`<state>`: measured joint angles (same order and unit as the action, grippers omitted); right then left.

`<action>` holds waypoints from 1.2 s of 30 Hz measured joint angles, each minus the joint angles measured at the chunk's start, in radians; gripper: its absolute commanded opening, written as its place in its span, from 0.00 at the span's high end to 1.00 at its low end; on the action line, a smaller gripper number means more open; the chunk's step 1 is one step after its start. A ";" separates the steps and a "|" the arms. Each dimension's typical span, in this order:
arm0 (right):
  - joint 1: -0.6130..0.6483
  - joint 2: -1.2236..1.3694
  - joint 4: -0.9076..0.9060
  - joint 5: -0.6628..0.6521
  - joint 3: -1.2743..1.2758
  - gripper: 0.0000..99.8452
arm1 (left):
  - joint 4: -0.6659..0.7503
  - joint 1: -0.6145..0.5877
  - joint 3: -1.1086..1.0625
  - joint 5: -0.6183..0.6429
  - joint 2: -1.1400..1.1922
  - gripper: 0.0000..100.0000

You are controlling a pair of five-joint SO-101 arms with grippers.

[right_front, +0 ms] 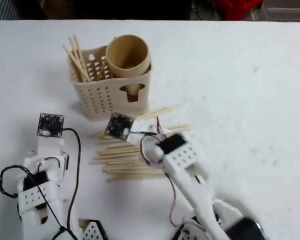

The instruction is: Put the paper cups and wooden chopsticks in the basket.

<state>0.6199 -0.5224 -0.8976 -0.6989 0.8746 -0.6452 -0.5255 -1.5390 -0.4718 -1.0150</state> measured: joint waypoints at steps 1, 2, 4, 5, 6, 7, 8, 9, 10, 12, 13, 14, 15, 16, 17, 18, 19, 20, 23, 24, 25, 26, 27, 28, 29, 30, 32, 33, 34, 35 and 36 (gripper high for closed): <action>0.002 -0.051 -0.020 0.012 -0.005 0.98 | 0.000 0.000 0.000 0.000 0.000 0.83; 0.002 -0.092 -0.038 0.028 -0.015 0.98 | 0.000 0.000 0.000 0.000 0.000 0.83; 0.000 -0.158 -0.072 0.060 -0.075 0.98 | 0.000 0.000 0.000 0.000 0.000 0.83; 0.002 -0.176 -0.086 0.080 -0.118 0.98 | 0.000 0.000 0.000 0.000 0.000 0.83; 0.002 -0.184 -0.103 0.104 -0.170 0.98 | 0.000 0.000 0.000 0.000 0.000 0.83; 0.002 -0.189 -0.117 0.132 -0.224 0.98 | 0.000 0.000 0.000 0.000 0.000 0.83; 0.002 -0.189 -0.130 0.161 -0.284 0.98 | 0.000 0.000 0.000 0.000 0.000 0.83; 0.002 -0.189 -0.137 0.190 -0.347 0.98 | 0.000 0.000 0.000 0.000 0.000 0.83; 0.002 -0.184 -0.137 0.221 -0.408 0.98 | 0.000 0.000 0.000 0.000 0.000 0.83; 0.002 -0.150 -0.137 0.281 -0.540 0.98 | 0.000 0.000 0.000 0.000 0.000 0.83; 0.002 -0.123 -0.137 0.310 -0.603 0.98 | 0.000 0.000 0.000 0.000 0.000 0.83; 0.002 -0.091 -0.137 0.336 -0.663 0.98 | 0.000 0.000 0.000 0.000 0.000 0.83; 0.002 -0.052 -0.133 0.359 -0.723 0.98 | 0.000 0.000 0.000 0.000 0.000 0.83; 0.002 -0.014 -0.120 0.379 -0.781 0.98 | 0.000 0.000 0.000 0.000 0.000 0.83; 0.002 0.029 -0.100 0.397 -0.836 0.98 | 0.000 0.000 0.000 0.000 0.000 0.83; 0.006 0.074 -0.078 0.414 -0.890 0.98 | 0.000 0.000 0.000 0.000 0.000 0.83; 0.014 0.120 -0.052 0.430 -0.939 0.98 | 0.000 0.000 0.000 0.000 0.000 0.83; 0.026 0.164 -0.025 0.446 -0.985 0.98 | 0.000 0.000 0.000 0.000 0.000 0.83; 0.061 0.295 0.069 0.494 -1.112 0.98 | 0.000 0.000 0.000 0.000 0.000 0.83; 0.072 0.331 0.106 0.506 -1.149 0.98 | 0.000 0.000 0.000 0.000 0.000 0.83; 0.081 0.370 0.143 0.512 -1.185 0.98 | 0.000 0.000 0.000 0.000 0.000 0.83; 0.092 0.407 0.183 0.512 -1.215 0.98 | 0.000 0.000 0.000 0.000 0.000 0.83; 0.098 0.442 0.221 0.514 -1.243 0.98 | 0.000 0.000 0.000 0.000 0.000 0.83; 0.104 0.473 0.258 0.516 -1.264 0.98 | 0.000 0.000 0.000 0.000 0.000 0.83; 0.109 0.502 0.287 0.516 -1.284 0.98 | 0.000 0.000 0.000 0.000 0.000 0.83; 0.110 0.529 0.310 0.516 -1.303 0.98 | 0.000 0.000 0.000 0.000 0.000 0.83; 0.114 0.571 0.341 0.516 -1.327 0.98 | 0.000 0.000 0.000 0.000 0.000 0.83; 0.115 0.588 0.348 0.516 -1.335 0.98 | 0.000 0.000 0.000 0.000 0.000 0.83; 0.115 0.597 0.353 0.517 -1.336 0.98 | 0.000 0.000 0.000 0.000 0.000 0.83; 0.118 0.606 0.353 0.519 -1.338 0.98 | 0.000 0.000 0.000 0.000 0.000 0.83; 0.121 0.611 0.354 0.519 -1.338 0.98 | 0.000 0.000 0.000 0.000 0.000 0.83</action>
<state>0.7411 0.0882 -0.5432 -0.1803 -0.4634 -0.6452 -0.5255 -1.5390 -0.4718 -1.0150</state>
